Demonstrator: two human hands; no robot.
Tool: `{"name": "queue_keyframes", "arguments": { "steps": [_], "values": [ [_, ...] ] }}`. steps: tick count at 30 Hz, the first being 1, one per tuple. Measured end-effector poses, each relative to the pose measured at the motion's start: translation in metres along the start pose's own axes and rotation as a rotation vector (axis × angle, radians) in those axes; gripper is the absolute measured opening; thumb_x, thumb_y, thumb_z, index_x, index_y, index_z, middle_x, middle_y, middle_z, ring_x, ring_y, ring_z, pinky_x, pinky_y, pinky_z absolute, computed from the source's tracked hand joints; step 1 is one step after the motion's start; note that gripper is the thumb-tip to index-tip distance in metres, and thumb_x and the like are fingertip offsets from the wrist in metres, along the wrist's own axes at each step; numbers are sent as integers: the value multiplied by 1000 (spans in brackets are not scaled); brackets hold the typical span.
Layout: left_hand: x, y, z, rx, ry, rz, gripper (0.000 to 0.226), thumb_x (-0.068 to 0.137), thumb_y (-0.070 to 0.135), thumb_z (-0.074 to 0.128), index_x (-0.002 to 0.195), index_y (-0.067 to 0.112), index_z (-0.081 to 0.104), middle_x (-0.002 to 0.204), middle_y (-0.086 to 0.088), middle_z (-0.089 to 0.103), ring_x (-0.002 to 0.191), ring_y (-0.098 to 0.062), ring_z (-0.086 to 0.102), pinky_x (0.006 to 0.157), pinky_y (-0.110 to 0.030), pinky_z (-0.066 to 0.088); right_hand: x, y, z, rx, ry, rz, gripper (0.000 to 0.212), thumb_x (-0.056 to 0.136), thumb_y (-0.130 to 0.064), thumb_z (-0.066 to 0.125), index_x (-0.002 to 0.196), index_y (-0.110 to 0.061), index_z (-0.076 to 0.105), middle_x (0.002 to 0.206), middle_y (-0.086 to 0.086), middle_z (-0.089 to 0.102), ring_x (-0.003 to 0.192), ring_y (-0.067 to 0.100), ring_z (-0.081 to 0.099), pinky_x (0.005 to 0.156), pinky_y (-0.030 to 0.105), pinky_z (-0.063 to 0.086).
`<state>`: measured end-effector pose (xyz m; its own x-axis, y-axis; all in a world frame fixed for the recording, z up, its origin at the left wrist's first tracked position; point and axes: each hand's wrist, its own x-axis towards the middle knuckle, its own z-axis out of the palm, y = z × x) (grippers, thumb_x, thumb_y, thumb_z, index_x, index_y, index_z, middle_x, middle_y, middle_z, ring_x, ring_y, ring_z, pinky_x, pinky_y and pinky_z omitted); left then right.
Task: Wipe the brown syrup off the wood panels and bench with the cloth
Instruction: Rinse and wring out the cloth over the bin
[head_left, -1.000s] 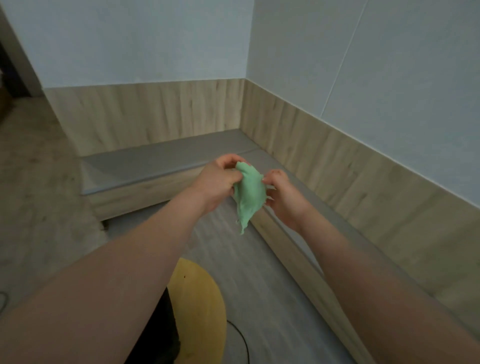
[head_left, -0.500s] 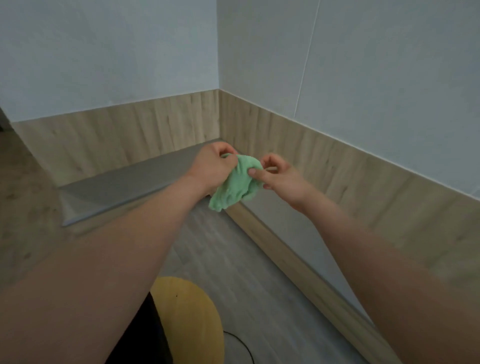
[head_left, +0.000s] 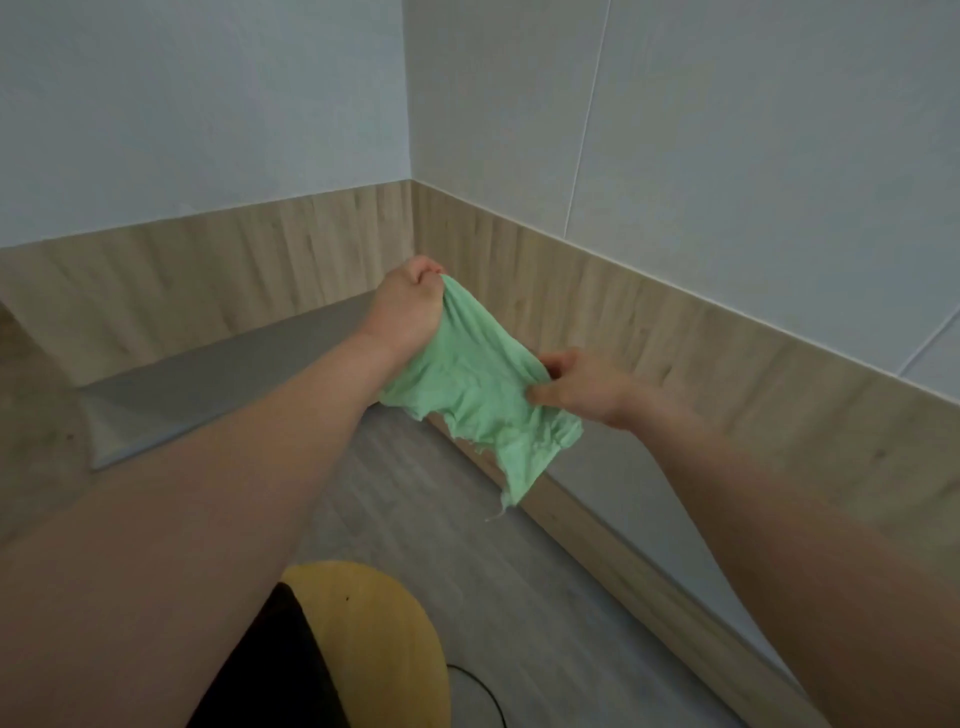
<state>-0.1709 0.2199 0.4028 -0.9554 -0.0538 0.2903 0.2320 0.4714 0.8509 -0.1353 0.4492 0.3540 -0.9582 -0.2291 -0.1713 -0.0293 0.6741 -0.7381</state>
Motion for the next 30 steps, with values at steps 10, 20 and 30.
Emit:
{"name": "queue_keyframes", "arguments": {
  "steps": [10, 20, 30],
  "values": [
    [6, -40, -37, 54, -10, -204, 25, 101, 10, 41, 100, 10, 66, 92, -8, 66, 84, -23, 61, 74, -32, 47, 11, 25, -25, 310, 129, -21, 10, 97, -24, 71, 95, -14, 74, 72, -12, 71, 72, 7, 62, 69, 23, 48],
    [-23, -81, -35, -138, -500, -447, 12, 94, -7, 61, 91, 4, 62, 88, -14, 68, 62, -10, 71, 52, -21, 54, 26, 35, 2, -335, 302, 54, 23, 108, -25, 51, 100, -9, 64, 92, 8, 60, 90, 27, 61, 71, 31, 37],
    [-31, -106, -49, -459, -728, -548, 79, 54, 26, 102, 119, -6, 71, 124, -21, 71, 108, -25, 73, 85, -29, 60, 24, 63, -2, -4, 147, 177, 26, 106, -27, 58, 100, -7, 71, 100, 11, 70, 96, 24, 63, 93, 43, 49]
  ]
}}
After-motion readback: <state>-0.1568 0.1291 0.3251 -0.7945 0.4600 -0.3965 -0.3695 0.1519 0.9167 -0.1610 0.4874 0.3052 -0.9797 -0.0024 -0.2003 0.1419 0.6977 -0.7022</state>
